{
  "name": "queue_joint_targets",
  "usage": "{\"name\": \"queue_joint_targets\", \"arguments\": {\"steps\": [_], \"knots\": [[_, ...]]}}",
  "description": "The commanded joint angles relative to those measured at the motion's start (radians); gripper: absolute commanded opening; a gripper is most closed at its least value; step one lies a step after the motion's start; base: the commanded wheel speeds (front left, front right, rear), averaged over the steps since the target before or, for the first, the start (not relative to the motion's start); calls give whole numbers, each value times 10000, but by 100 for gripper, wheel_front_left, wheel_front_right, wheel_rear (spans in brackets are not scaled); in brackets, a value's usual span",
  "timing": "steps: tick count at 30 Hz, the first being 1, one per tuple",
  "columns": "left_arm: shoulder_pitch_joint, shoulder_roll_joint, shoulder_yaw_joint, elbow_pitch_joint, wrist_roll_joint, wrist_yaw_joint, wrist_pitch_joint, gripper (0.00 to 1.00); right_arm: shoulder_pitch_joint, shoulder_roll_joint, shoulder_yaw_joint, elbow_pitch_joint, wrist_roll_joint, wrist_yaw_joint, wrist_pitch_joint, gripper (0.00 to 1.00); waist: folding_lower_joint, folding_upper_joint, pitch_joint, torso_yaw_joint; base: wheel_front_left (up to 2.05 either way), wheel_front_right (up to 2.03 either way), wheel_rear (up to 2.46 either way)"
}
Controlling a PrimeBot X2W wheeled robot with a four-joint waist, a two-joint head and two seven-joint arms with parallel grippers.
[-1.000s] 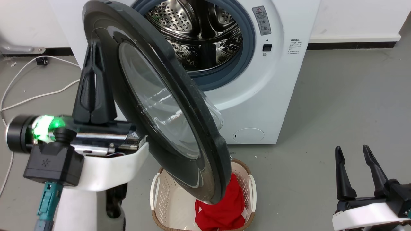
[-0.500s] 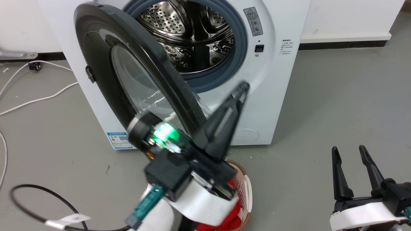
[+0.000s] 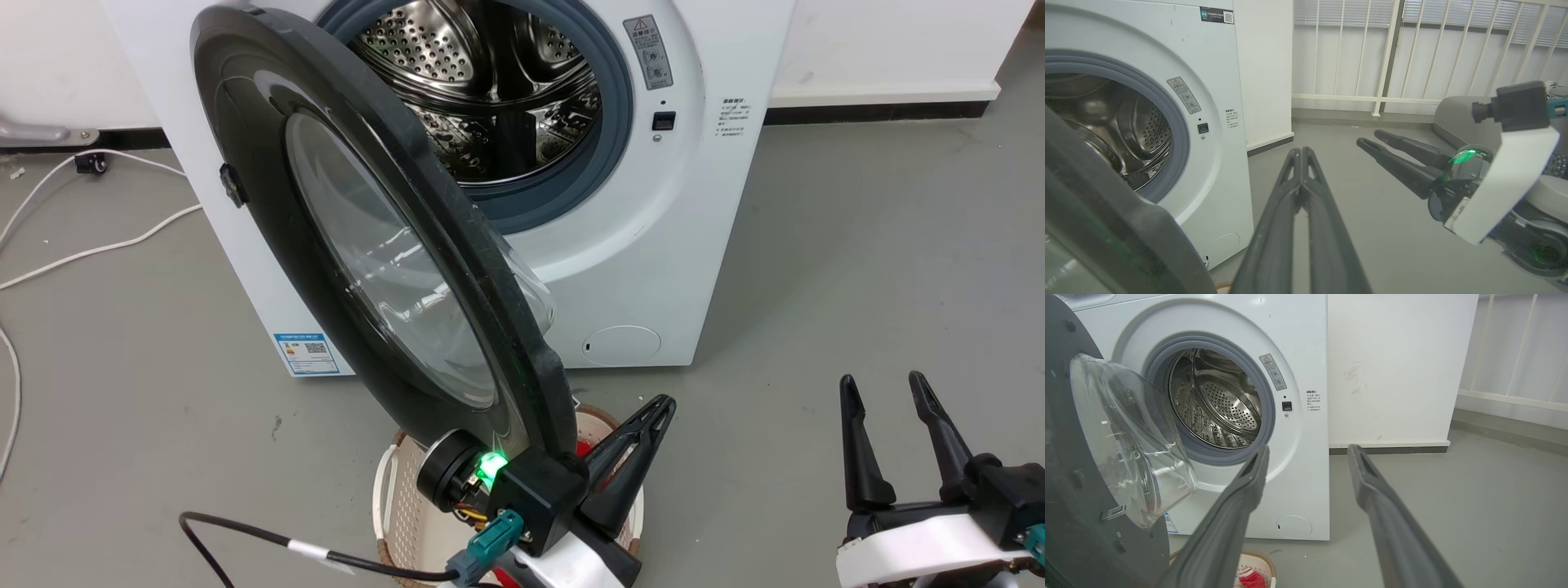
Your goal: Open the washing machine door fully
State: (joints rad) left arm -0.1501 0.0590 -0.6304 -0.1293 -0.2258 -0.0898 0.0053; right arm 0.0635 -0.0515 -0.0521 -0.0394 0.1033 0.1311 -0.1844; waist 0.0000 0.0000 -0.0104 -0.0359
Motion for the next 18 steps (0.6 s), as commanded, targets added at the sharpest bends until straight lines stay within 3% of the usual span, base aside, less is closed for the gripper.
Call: {"name": "queue_joint_targets", "arguments": {"steps": [1, 18], "knots": [[50, 32, 25, 214, 104, 132, -96, 0, -35, 22, 17, 17, 56, -7, 3, 100, 0, 0, 20, -9, 0, 0, 0], [-1307, -83, 51, 2899, -693, 950, -1221, 0, -249, 22, 308, 189, 43, -7, 68, 100, 0, 0, 226, -324, 0, 0, 0]]}}
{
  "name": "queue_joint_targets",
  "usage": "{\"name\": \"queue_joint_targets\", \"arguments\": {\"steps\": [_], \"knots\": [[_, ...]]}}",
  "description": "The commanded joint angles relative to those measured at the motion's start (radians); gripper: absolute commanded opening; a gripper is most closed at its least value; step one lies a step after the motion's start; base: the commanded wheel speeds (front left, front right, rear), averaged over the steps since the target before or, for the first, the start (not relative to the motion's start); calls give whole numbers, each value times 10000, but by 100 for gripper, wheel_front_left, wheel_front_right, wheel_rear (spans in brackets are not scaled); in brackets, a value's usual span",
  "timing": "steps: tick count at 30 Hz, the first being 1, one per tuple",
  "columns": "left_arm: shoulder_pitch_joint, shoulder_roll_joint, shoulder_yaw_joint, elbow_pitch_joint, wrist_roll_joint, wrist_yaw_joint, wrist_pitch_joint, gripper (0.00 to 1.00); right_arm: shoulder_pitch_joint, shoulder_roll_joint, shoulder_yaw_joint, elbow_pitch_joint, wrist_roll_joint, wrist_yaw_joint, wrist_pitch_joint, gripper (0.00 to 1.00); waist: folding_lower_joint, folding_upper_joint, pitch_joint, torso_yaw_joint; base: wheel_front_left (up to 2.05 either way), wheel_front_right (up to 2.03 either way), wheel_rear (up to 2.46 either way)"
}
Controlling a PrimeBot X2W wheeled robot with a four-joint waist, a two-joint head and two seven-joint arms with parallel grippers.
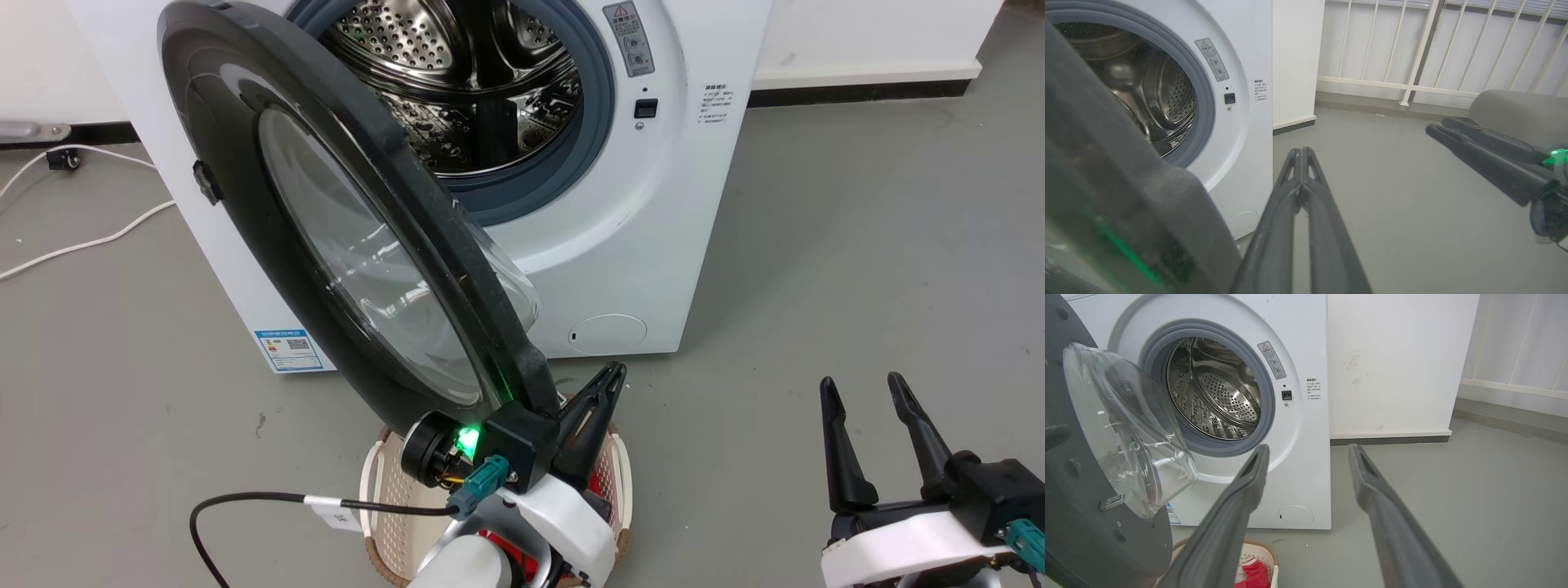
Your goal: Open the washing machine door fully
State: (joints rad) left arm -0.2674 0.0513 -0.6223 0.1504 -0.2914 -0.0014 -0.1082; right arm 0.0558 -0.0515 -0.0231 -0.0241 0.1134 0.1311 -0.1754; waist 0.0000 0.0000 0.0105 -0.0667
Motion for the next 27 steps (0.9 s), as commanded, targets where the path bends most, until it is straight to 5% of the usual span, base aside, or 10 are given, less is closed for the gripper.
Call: {"name": "queue_joint_targets", "arguments": {"steps": [1, 15, 27], "knots": [[-211, -8, -50, 218, -107, 129, -141, 0, -181, 22, 26, 51, -56, -7, -27, 100, 0, 0, 23, -29, 0, 0, 0], [-357, 117, 186, 1229, -452, 876, -607, 0, -166, 22, 130, 171, 138, -7, -52, 100, 0, 0, 52, -87, 0, 0, 0], [844, 841, 583, 90, -468, 1697, -762, 0, 10, 22, 144, 242, 155, -7, 38, 100, 0, 0, -186, -14, 0, 0, 0]]}}
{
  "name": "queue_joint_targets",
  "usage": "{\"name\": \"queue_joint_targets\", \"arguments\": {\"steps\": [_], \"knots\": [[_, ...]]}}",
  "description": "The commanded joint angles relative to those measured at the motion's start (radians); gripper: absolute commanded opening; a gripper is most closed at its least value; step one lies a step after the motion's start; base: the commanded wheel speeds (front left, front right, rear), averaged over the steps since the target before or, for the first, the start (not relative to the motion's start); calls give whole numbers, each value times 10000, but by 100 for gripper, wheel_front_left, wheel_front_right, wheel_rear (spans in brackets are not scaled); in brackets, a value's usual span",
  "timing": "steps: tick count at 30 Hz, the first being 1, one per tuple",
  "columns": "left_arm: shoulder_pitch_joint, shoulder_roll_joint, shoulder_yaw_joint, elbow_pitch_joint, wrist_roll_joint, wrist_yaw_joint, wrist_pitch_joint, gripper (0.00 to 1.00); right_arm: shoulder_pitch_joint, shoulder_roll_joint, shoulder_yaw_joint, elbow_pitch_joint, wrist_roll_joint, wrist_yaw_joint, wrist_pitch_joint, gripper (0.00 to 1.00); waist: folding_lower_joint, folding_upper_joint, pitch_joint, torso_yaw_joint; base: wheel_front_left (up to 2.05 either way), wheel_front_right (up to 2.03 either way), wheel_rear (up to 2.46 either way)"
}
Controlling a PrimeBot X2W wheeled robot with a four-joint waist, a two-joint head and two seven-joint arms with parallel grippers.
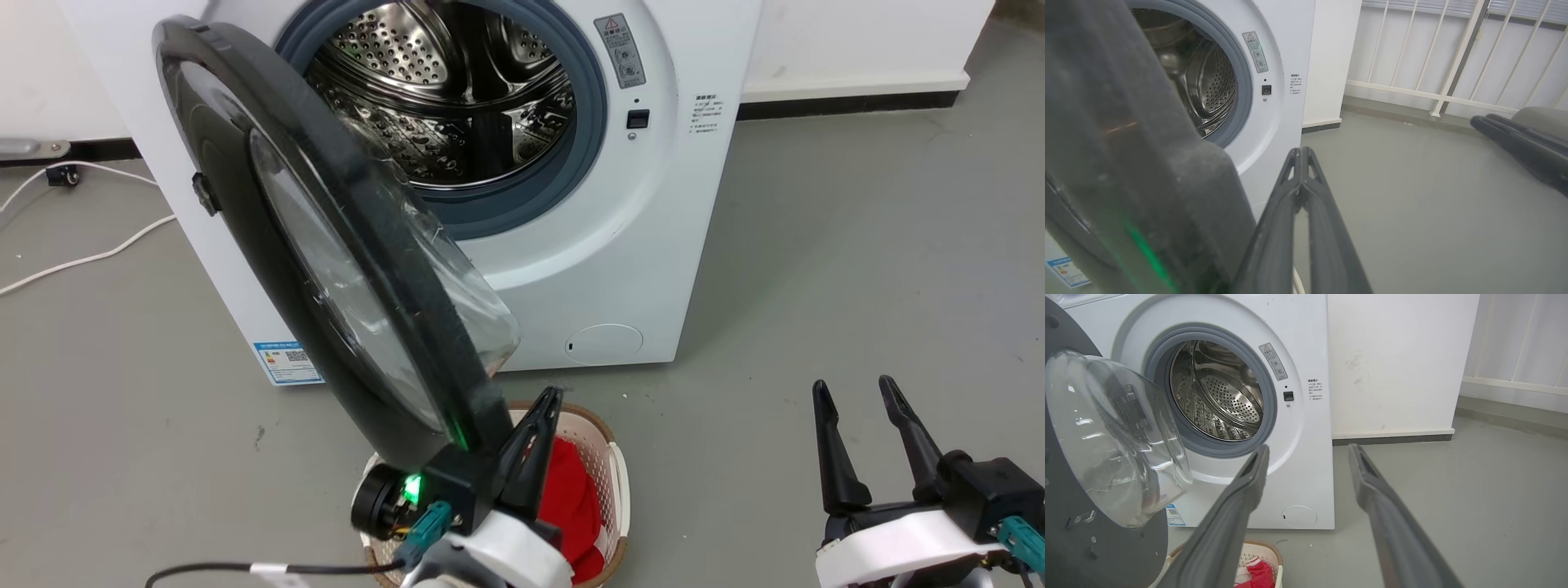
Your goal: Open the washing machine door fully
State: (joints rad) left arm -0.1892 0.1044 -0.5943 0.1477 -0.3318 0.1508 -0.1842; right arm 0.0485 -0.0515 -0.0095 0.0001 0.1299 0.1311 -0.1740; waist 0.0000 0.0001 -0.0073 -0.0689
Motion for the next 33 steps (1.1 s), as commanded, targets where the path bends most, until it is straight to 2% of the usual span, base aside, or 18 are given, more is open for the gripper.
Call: {"name": "queue_joint_targets", "arguments": {"steps": [1, 14, 22, 33], "knots": [[213, 362, 343, -43, -57, 282, 13, 0, 99, 22, -2, -14, -13, -7, 44, 100, 0, -1, -26, 28, 0, 0, 0], [2030, 983, 413, -2116, -9, 1238, 478, 0, 315, 22, -148, -208, -70, -7, 196, 100, 0, -1, -220, 796, 0, 0, 0], [2693, 1335, 588, -2909, 118, 1770, 674, 0, 493, 22, -242, -263, 85, -7, 176, 100, 0, -1, -281, 1898, 0, 0, 0], [2865, 1836, 1063, -3286, 58, 2027, 790, 0, 424, 21, -279, -300, 174, -7, 52, 100, 0, -1, -256, 3572, 0, 0, 0]]}}
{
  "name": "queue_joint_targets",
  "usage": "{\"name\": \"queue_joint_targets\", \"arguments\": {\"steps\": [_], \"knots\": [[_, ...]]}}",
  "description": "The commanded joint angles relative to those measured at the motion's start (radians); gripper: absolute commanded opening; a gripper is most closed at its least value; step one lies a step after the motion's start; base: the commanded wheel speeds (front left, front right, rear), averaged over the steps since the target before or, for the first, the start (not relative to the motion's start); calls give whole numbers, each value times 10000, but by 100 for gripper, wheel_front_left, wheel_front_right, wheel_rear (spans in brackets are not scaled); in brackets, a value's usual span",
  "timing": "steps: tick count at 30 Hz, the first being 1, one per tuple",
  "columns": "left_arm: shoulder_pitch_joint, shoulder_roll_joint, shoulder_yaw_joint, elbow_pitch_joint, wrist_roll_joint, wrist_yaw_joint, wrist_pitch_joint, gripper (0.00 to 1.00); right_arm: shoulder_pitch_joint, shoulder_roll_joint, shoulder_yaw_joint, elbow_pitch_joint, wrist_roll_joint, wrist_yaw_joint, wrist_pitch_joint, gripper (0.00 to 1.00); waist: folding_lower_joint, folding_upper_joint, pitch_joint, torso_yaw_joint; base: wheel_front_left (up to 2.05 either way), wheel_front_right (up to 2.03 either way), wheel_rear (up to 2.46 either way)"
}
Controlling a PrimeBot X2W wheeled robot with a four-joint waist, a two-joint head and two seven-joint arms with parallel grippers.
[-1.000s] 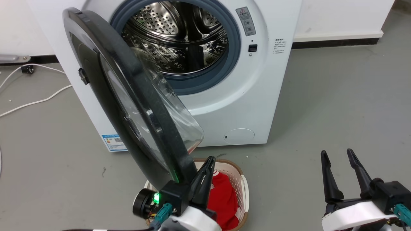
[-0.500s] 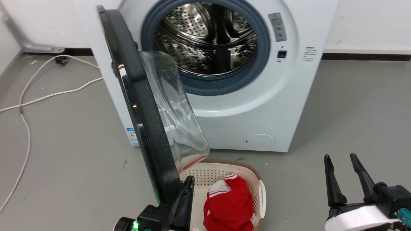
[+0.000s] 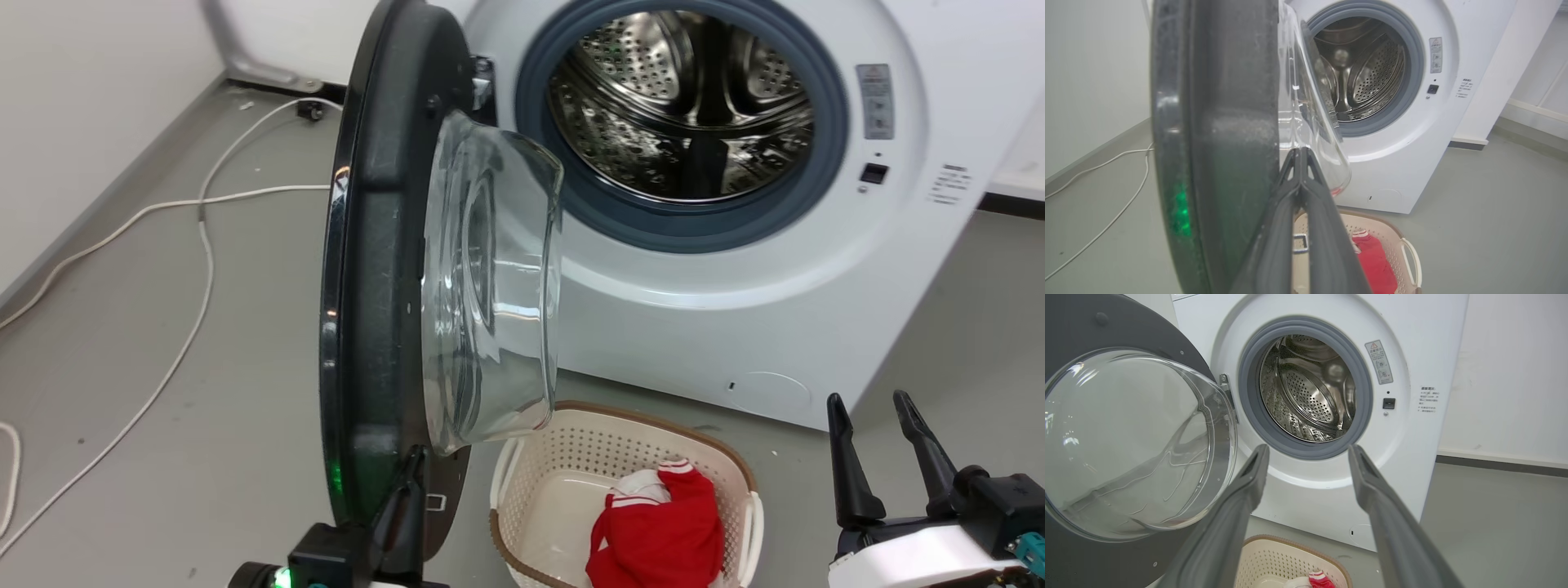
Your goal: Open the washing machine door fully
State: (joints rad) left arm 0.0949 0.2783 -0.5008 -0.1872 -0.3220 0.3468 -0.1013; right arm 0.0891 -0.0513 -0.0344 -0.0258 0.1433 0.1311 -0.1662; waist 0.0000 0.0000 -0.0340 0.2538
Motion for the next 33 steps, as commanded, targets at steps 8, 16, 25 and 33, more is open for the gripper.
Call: {"name": "queue_joint_targets", "arguments": {"steps": [8, 16, 25, 33], "knots": [[-323, 378, 972, 760, -527, 3, -408, 0, -107, 17, 74, 16, 71, -7, 19, 100, 0, 0, 71, 721, 0, 0, 0], [-1051, 740, 2173, 1744, -1095, -92, -1024, 0, -200, 17, 138, -43, -11, -7, 132, 100, 0, 0, 321, 537, 0, 0, 0], [-1881, 1437, 3817, 2831, -1850, -430, -1464, 0, -396, 17, 120, -242, -138, -7, 248, 100, 0, 0, 915, 241, 0, 0, 0], [-2544, 1857, 4792, 3893, -2211, -820, -1592, 0, -614, 17, 138, -379, -251, -7, 271, 100, 0, 0, 1318, 118, 0, 0, 0]]}}
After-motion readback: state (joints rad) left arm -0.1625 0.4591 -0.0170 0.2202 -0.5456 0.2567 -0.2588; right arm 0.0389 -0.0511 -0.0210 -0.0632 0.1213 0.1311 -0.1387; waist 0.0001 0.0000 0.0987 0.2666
